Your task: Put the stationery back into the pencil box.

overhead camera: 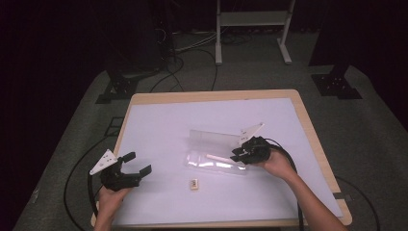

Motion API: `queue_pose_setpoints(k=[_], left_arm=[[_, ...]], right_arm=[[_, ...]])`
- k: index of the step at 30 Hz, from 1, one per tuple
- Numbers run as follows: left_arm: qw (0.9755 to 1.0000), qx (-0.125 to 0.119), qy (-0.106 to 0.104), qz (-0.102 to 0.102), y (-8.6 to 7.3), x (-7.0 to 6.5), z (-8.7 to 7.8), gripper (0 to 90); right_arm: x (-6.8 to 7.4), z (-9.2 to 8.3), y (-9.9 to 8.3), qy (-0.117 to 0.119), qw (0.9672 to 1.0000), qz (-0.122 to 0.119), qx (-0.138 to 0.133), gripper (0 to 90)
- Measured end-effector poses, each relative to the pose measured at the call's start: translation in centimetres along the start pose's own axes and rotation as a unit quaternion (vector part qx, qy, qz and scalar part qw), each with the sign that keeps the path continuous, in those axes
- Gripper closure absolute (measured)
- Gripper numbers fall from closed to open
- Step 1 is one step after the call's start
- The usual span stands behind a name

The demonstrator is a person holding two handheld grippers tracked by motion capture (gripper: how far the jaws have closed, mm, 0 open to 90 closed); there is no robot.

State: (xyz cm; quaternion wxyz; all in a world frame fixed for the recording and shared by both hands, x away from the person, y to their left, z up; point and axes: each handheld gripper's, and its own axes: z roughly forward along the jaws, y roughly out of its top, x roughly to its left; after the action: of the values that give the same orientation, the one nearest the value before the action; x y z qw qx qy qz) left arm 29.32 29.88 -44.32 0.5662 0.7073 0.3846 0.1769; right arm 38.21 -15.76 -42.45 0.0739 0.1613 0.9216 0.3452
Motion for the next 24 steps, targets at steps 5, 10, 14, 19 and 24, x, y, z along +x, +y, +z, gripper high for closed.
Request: queue_pose_setpoints(k=[5,10,14,19,24], left_arm=[[1.0,0.003,0.0,0.001,0.0,0.0,0.0,3.6],[1.0,0.002,0.0,0.001,0.0,0.0,0.0,3.6],[1.0,0.003,0.0,0.001,0.0,0.0,0.0,3.6],[1.0,0.003,-0.001,0.001,0.0,0.0,0.1,3.6],[1.0,0.003,-0.001,0.0,0.0,0.0,0.1,3.6]], right_arm=[[0.0,-0.9,-0.7,-0.004,0.9999,0.011,-0.009,67.8],[0.0,-1.6,-1.3,-0.009,0.9998,0.014,-0.013,67.7],[0.0,-2.0,-1.6,-0.012,0.9997,0.017,-0.014,67.0],[0.1,-2.6,-2.0,-0.018,0.9995,0.022,-0.015,66.4],[0.1,-3.4,-2.6,-0.024,0.9991,0.029,-0.017,65.3]])
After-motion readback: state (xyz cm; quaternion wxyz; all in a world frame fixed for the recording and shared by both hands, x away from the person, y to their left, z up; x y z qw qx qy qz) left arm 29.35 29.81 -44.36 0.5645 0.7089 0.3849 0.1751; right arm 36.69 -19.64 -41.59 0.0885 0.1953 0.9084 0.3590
